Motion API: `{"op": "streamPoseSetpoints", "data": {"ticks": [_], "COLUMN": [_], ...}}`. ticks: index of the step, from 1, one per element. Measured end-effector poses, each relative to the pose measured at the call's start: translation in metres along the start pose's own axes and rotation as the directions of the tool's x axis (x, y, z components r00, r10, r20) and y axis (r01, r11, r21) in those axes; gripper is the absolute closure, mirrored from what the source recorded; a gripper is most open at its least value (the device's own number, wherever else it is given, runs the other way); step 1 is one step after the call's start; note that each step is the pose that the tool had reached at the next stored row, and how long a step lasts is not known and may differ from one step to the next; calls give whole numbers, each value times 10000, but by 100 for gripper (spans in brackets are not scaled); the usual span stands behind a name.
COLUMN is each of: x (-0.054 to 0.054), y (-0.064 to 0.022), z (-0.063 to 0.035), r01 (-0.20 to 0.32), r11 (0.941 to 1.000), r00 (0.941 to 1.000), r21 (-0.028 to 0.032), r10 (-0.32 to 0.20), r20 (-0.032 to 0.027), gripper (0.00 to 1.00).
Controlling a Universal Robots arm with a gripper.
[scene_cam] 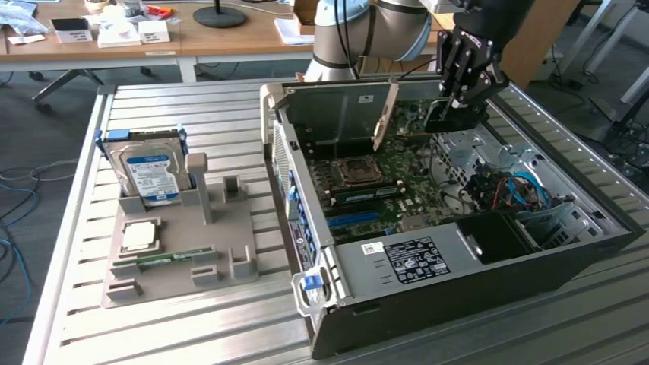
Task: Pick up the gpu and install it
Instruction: 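Insert the gpu into the slot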
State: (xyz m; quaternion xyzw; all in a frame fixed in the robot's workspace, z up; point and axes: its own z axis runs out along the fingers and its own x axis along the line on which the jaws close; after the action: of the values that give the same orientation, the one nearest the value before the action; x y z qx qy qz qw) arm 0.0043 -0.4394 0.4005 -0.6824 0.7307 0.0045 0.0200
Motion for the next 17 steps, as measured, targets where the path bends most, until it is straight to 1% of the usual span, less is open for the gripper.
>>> {"op": "streamPoseSetpoints", "data": {"ticks": [13, 17], "x": [0, 3], "y": [8, 58], "z": [15, 14], "r01": [-1, -2], "r11": [10000, 10000], "r00": [10000, 10000], "r21": [0, 0], "r10": [1, 2], "r20": [0, 0], "gripper": [73, 73]}}
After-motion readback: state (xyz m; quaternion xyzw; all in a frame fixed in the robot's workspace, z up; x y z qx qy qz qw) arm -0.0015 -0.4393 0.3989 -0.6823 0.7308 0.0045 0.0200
